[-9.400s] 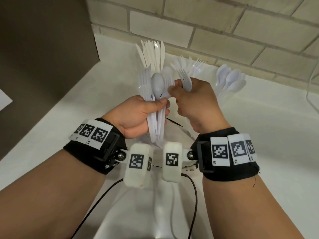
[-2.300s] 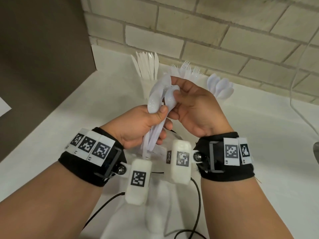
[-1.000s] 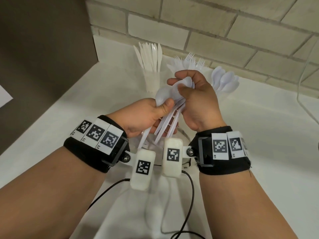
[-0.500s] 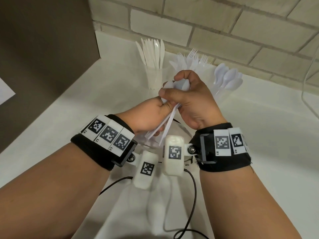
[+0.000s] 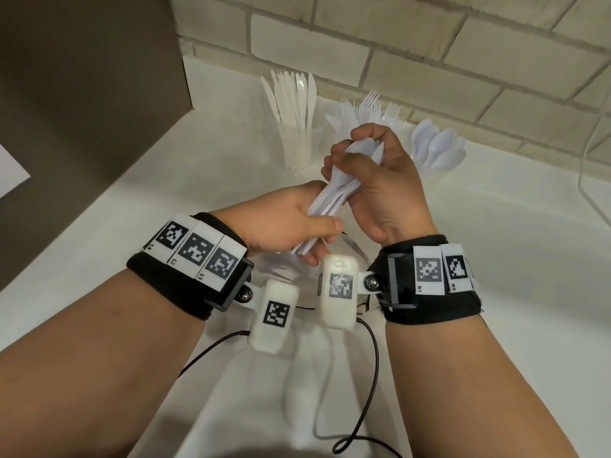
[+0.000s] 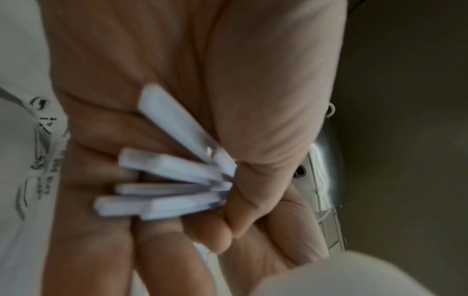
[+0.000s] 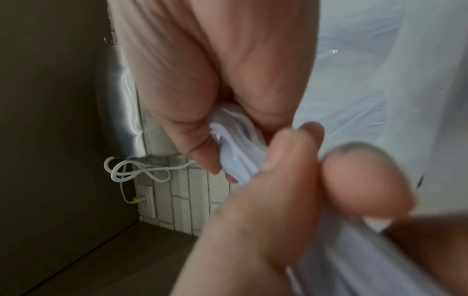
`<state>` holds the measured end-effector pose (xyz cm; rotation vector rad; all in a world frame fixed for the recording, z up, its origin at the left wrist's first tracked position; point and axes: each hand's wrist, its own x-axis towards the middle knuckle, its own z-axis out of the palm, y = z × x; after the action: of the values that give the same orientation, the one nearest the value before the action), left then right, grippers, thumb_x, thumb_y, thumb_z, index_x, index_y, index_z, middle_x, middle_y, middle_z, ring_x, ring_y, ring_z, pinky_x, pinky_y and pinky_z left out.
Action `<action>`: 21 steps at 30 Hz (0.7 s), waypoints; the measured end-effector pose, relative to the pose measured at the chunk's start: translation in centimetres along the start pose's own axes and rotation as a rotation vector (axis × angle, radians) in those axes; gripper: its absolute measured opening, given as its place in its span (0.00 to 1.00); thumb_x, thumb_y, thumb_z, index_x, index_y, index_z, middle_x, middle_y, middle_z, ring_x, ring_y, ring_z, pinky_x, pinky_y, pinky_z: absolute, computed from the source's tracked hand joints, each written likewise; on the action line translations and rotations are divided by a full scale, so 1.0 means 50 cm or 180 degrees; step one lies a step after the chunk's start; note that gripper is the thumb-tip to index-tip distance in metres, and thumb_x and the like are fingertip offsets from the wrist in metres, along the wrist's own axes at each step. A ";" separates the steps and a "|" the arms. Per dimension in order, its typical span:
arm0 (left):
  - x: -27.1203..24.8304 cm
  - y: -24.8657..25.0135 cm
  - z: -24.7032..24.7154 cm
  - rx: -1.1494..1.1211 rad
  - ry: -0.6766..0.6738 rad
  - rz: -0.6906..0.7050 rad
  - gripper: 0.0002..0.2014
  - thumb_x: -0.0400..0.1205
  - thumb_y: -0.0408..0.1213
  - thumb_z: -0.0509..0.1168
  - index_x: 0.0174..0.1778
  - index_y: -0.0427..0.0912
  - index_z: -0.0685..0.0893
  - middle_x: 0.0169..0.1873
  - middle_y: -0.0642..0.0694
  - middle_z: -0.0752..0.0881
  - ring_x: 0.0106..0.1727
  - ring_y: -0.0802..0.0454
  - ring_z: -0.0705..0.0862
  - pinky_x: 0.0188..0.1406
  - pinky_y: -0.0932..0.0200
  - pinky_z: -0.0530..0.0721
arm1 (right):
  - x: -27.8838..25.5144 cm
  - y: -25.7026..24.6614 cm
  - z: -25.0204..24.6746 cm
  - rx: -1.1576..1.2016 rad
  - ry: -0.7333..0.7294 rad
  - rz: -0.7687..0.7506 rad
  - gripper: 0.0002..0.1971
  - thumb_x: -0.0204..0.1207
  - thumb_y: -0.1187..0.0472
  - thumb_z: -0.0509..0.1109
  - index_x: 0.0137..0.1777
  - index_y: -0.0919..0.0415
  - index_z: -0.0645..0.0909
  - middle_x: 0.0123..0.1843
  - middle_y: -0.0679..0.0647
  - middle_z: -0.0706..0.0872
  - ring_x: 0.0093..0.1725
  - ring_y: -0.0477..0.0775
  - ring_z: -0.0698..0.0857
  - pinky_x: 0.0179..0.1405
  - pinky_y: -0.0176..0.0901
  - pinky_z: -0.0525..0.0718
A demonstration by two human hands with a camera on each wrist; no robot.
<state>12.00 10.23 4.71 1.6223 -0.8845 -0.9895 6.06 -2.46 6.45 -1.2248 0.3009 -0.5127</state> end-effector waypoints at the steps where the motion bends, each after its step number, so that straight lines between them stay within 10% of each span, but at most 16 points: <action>1: -0.001 -0.001 0.000 0.0035 0.0009 -0.0028 0.09 0.84 0.34 0.62 0.59 0.43 0.75 0.39 0.41 0.81 0.33 0.48 0.86 0.38 0.48 0.90 | -0.001 -0.002 -0.002 -0.0194 0.0032 0.0004 0.14 0.70 0.76 0.69 0.49 0.59 0.76 0.40 0.58 0.84 0.40 0.58 0.84 0.44 0.53 0.80; 6: 0.003 -0.005 -0.005 0.0582 0.0115 -0.0007 0.11 0.87 0.34 0.53 0.63 0.35 0.71 0.35 0.43 0.73 0.30 0.47 0.71 0.30 0.52 0.73 | -0.002 -0.020 -0.022 -0.1011 0.0221 0.0319 0.25 0.67 0.60 0.80 0.63 0.49 0.75 0.57 0.62 0.85 0.48 0.58 0.90 0.47 0.59 0.90; 11: 0.007 0.001 0.005 0.0888 0.0091 0.0040 0.08 0.88 0.32 0.52 0.60 0.33 0.70 0.33 0.48 0.73 0.31 0.48 0.70 0.26 0.55 0.72 | 0.001 -0.016 -0.007 -0.1684 0.0030 0.0082 0.14 0.75 0.68 0.71 0.55 0.50 0.77 0.55 0.62 0.82 0.45 0.63 0.88 0.41 0.62 0.88; 18: -0.008 -0.014 -0.032 0.1758 0.0549 0.0378 0.27 0.76 0.53 0.69 0.68 0.48 0.73 0.53 0.54 0.82 0.53 0.60 0.83 0.53 0.63 0.81 | 0.000 -0.021 -0.049 -0.1676 0.0455 -0.0240 0.18 0.70 0.73 0.58 0.43 0.46 0.76 0.47 0.56 0.81 0.54 0.70 0.86 0.44 0.59 0.87; 21: -0.030 -0.037 -0.068 0.2160 0.0880 0.0487 0.13 0.73 0.52 0.72 0.52 0.62 0.82 0.59 0.57 0.77 0.62 0.60 0.77 0.65 0.57 0.76 | 0.022 -0.069 -0.109 -0.1829 0.1077 -0.0771 0.17 0.67 0.71 0.58 0.42 0.44 0.75 0.45 0.54 0.82 0.50 0.69 0.87 0.43 0.59 0.87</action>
<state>14.65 13.29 3.76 2.1464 -1.2039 -0.3456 3.60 -8.33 8.02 -1.7439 0.6208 -0.8857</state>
